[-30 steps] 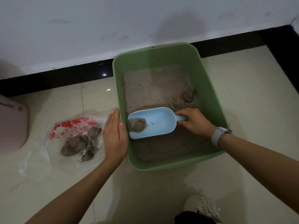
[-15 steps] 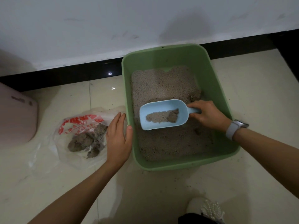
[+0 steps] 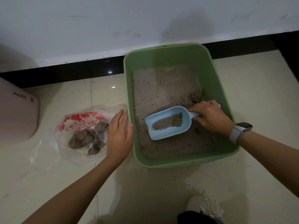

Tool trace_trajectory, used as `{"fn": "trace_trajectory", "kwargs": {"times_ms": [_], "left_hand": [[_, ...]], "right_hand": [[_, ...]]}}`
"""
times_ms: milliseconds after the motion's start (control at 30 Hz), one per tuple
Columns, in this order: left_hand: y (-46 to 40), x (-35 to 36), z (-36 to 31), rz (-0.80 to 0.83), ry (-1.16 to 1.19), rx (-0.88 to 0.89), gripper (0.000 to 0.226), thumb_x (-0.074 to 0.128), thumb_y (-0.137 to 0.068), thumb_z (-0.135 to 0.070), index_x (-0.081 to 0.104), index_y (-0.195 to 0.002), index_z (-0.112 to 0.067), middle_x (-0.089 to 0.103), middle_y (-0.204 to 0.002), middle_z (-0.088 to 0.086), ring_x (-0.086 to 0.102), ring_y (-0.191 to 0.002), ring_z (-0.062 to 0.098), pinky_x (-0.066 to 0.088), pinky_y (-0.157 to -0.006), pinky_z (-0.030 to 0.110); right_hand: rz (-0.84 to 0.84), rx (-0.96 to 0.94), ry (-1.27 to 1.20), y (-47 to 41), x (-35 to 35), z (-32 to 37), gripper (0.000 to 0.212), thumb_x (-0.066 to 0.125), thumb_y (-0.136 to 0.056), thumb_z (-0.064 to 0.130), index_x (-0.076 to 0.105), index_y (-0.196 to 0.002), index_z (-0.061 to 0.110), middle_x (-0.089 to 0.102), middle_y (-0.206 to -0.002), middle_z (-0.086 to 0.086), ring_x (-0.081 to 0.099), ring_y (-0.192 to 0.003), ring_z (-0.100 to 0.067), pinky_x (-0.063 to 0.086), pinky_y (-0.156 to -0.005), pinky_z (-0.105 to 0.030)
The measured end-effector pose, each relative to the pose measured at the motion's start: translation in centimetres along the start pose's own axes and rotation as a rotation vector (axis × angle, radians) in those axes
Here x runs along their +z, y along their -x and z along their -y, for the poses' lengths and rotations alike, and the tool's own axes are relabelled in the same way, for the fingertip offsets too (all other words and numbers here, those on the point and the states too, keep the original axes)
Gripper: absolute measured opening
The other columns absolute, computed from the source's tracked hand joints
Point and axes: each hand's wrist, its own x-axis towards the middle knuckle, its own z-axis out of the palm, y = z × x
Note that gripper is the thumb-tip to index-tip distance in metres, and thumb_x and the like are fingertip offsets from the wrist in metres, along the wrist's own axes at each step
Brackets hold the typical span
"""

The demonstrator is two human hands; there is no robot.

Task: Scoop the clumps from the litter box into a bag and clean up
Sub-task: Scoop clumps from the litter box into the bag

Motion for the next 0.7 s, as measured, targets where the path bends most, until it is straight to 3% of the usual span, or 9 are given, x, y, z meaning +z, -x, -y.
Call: {"fn": "trace_trajectory", "kwargs": {"times_ms": [100,233,400,567,700], "left_hand": [[0.0,-0.1,0.0,0.007,-0.001,-0.006,0.064,0.022,-0.089,-0.045,0.041,-0.138,-0.010,0.037,-0.145,0.008,0.031,-0.134,0.023,0.026,-0.110,0.047],[0.0,0.0,0.0,0.006,-0.012,-0.007,0.064,0.021,-0.089,-0.046,0.041,-0.139,-0.012,0.037,-0.145,0.007,0.029,-0.135,0.021,0.024,-0.111,0.044],[0.0,0.0,0.0,0.003,-0.018,-0.016,0.064,0.020,-0.088,-0.046,0.041,-0.139,-0.013,0.036,-0.146,0.007,0.029,-0.135,0.021,0.023,-0.110,0.043],[0.1,-0.3,-0.3,0.033,-0.041,-0.037,0.068,0.017,-0.086,-0.050,0.038,-0.141,-0.016,0.033,-0.147,0.005,0.026,-0.136,0.020,0.022,-0.111,0.045],[0.1,-1.3,-0.1,0.059,-0.056,-0.046,0.070,0.016,-0.085,-0.055,0.039,-0.140,-0.019,0.032,-0.148,0.004,0.024,-0.137,0.021,0.020,-0.111,0.046]], "right_hand": [[0.001,-0.013,0.009,0.6,0.6,0.2,0.026,0.061,-0.076,0.014,0.069,-0.100,0.011,0.069,-0.090,-0.009,0.060,-0.088,-0.031,0.017,-0.075,-0.027],[0.031,0.043,-0.076,1.1,1.4,0.7,0.027,0.068,-0.077,0.008,0.068,-0.104,0.010,0.068,-0.097,-0.009,0.058,-0.094,-0.031,0.015,-0.072,-0.024],[0.088,0.070,-0.172,1.2,2.5,1.6,0.031,0.068,-0.079,0.008,0.066,-0.109,0.011,0.067,-0.103,-0.009,0.056,-0.101,-0.028,0.019,-0.080,-0.026],[0.079,0.057,-0.257,1.6,2.1,1.3,0.027,0.071,-0.074,0.007,0.070,-0.101,0.011,0.070,-0.092,-0.008,0.061,-0.085,-0.031,0.044,-0.081,-0.049],[-0.008,0.066,-0.258,1.4,1.2,1.8,0.026,0.069,-0.074,0.008,0.070,-0.100,0.006,0.070,-0.090,-0.011,0.061,-0.081,-0.033,0.046,-0.076,-0.048]]}}
